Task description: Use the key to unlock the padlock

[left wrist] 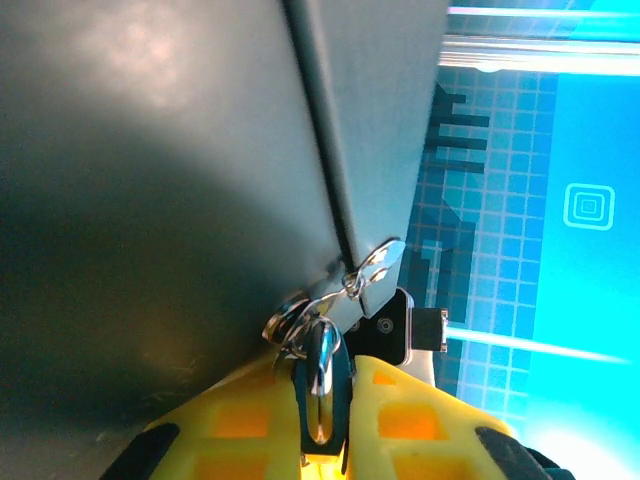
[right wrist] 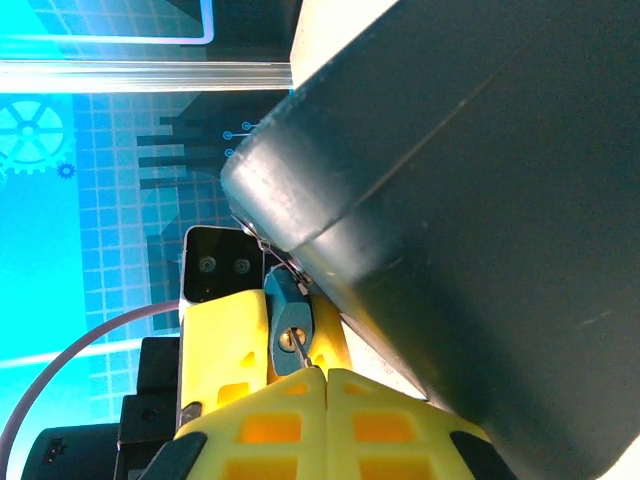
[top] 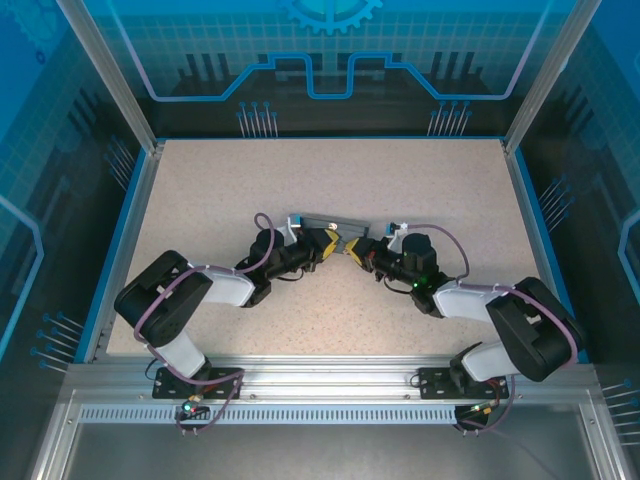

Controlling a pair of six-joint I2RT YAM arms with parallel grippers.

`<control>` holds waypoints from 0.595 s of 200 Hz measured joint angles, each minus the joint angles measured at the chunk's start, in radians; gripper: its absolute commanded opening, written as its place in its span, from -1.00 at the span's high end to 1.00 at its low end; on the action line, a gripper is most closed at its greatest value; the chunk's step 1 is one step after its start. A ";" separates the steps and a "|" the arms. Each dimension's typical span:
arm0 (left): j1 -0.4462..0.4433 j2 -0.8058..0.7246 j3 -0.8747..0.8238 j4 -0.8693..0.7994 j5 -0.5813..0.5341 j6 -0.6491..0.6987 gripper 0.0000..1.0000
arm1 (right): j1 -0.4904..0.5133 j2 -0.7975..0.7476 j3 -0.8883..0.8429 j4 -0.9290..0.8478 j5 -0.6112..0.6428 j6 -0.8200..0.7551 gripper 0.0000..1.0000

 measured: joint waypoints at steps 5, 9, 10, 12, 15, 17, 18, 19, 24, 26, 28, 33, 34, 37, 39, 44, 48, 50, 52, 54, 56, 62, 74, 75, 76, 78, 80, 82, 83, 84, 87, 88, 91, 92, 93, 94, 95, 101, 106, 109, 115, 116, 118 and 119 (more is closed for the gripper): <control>0.000 0.000 0.000 0.000 0.000 0.000 1.00 | 0.000 0.002 0.000 0.001 0.000 0.000 1.00; 0.000 0.000 0.000 0.000 0.000 0.000 1.00 | 0.000 0.002 0.001 0.002 0.000 0.000 1.00; 0.000 0.000 0.000 0.000 -0.001 0.000 1.00 | 0.000 0.003 0.001 0.002 0.000 0.000 1.00; 0.000 0.000 0.000 0.000 -0.001 0.000 1.00 | 0.000 0.003 0.002 0.002 0.000 0.000 1.00; 0.000 0.000 0.000 0.000 -0.002 0.000 1.00 | 0.000 0.004 0.002 0.002 0.000 0.000 1.00; 0.000 0.000 0.000 0.000 -0.003 0.000 1.00 | 0.000 0.006 0.003 0.003 0.000 0.000 1.00; 0.000 0.000 0.000 0.000 -0.003 0.000 1.00 | 0.000 0.006 0.003 0.003 0.000 0.000 1.00; 0.000 0.000 0.000 0.000 -0.003 0.000 1.00 | 0.000 0.006 0.004 0.003 0.000 0.000 1.00; 0.000 0.000 0.000 0.000 -0.004 0.000 1.00 | 0.000 0.008 0.006 0.002 0.000 0.000 1.00; 0.000 0.000 0.000 0.000 -0.005 0.000 1.00 | 0.000 0.009 0.006 0.002 0.000 0.000 1.00; 0.000 0.000 0.000 0.000 -0.005 0.000 1.00 | 0.000 0.010 0.008 0.003 0.000 0.000 1.00; 0.000 0.000 0.000 0.000 -0.008 0.000 1.00 | 0.000 0.011 0.011 0.002 0.000 0.000 1.00; 0.000 0.000 0.000 0.000 -0.008 0.000 1.00 | 0.000 0.011 0.011 0.002 0.000 0.001 1.00; 0.000 0.000 0.000 0.000 -0.008 0.000 1.00 | 0.000 0.013 0.013 0.002 0.000 0.000 1.00; 0.000 0.000 0.000 0.000 -0.009 0.000 1.00 | 0.000 0.013 0.015 0.002 0.000 0.001 1.00; 0.000 0.000 0.000 0.000 -0.011 0.000 1.00 | 0.000 0.013 0.017 0.003 0.000 0.001 1.00; 0.000 0.000 0.000 0.000 -0.011 0.000 1.00 | 0.000 0.013 0.019 0.002 0.000 0.001 1.00; 0.000 0.000 0.000 0.001 -0.011 0.000 1.00 | 0.000 0.013 0.019 0.002 0.000 0.001 1.00; 0.000 0.000 0.000 0.001 -0.011 0.000 1.00 | 0.000 0.013 0.021 0.002 0.000 0.002 1.00; 0.000 0.000 0.000 0.001 -0.010 0.000 1.00 | 0.000 0.013 0.022 0.002 0.000 0.002 1.00; 0.000 0.000 0.000 0.001 -0.010 0.000 1.00 | 0.001 0.013 0.024 0.002 0.000 0.003 1.00; 0.000 0.000 0.000 0.002 -0.011 0.000 1.00 | 0.001 0.013 0.026 0.000 0.001 0.003 1.00; 0.001 0.000 0.000 0.004 -0.011 0.000 1.00 | 0.001 0.013 0.027 0.000 0.001 0.004 1.00; 0.001 0.000 0.000 0.004 -0.011 0.000 1.00 | 0.001 0.013 0.027 -0.001 0.001 0.004 1.00; 0.001 0.000 0.000 0.004 -0.011 0.000 1.00 | 0.001 0.013 0.027 -0.001 0.001 0.004 1.00; 0.001 0.000 0.000 0.004 -0.011 0.000 1.00 | 0.001 0.013 0.027 -0.002 0.001 0.003 1.00; 0.001 0.000 0.000 0.004 -0.011 0.000 1.00 | 0.001 0.013 0.027 -0.002 0.001 0.003 1.00; 0.001 0.000 0.000 0.004 -0.011 0.000 1.00 | 0.001 0.013 0.027 -0.002 0.001 0.003 1.00; 0.001 0.000 0.000 0.004 -0.011 0.000 1.00 | 0.001 0.013 0.027 -0.002 0.001 0.003 1.00; 0.001 0.000 0.000 0.004 -0.011 0.000 1.00 | 0.001 0.013 0.027 -0.003 0.001 0.003 1.00; 0.001 0.000 0.000 0.004 -0.011 0.000 1.00 | 0.001 0.013 0.027 -0.003 0.001 0.003 1.00; 0.001 0.000 0.000 0.004 -0.011 0.000 1.00 | 0.001 0.013 0.027 -0.004 0.001 0.003 1.00; 0.001 0.000 0.000 0.004 -0.011 0.000 1.00 | 0.001 0.013 0.027 -0.006 0.001 0.002 1.00; 0.001 0.000 0.000 0.004 -0.011 0.000 1.00 | 0.001 0.012 0.028 -0.007 0.001 0.002 1.00; 0.001 0.000 0.000 0.004 -0.011 0.000 1.00 | 0.001 0.012 0.028 -0.008 0.001 0.002 1.00; 0.001 0.000 0.000 0.004 -0.011 0.000 1.00 | 0.001 0.012 0.028 -0.008 0.001 0.002 1.00; 0.001 0.000 0.000 0.004 -0.011 0.000 1.00 | 0.001 0.012 0.028 -0.008 0.001 0.002 1.00; 0.001 0.000 0.000 0.004 -0.011 0.000 1.00 | 0.001 0.012 0.028 -0.011 0.001 0.000 1.00; 0.001 0.000 0.000 0.004 -0.011 0.000 1.00 | 0.001 0.012 0.028 -0.011 0.002 0.000 1.00; 0.000 0.000 0.000 0.004 -0.011 0.000 1.00 | 0.001 0.012 0.028 -0.011 0.002 0.000 1.00; 0.000 0.000 0.000 0.004 -0.010 0.000 1.00 | 0.001 0.013 0.028 -0.011 0.002 0.000 1.00; 0.000 0.000 0.000 0.004 -0.010 0.000 1.00 | 0.001 0.013 0.028 -0.011 0.002 0.000 1.00; 0.000 0.000 0.000 0.004 -0.011 0.000 1.00 | 0.001 0.014 0.028 -0.010 0.002 0.000 1.00; 0.000 0.000 0.000 0.004 -0.011 0.000 1.00 | 0.001 0.014 0.028 -0.009 0.002 0.000 1.00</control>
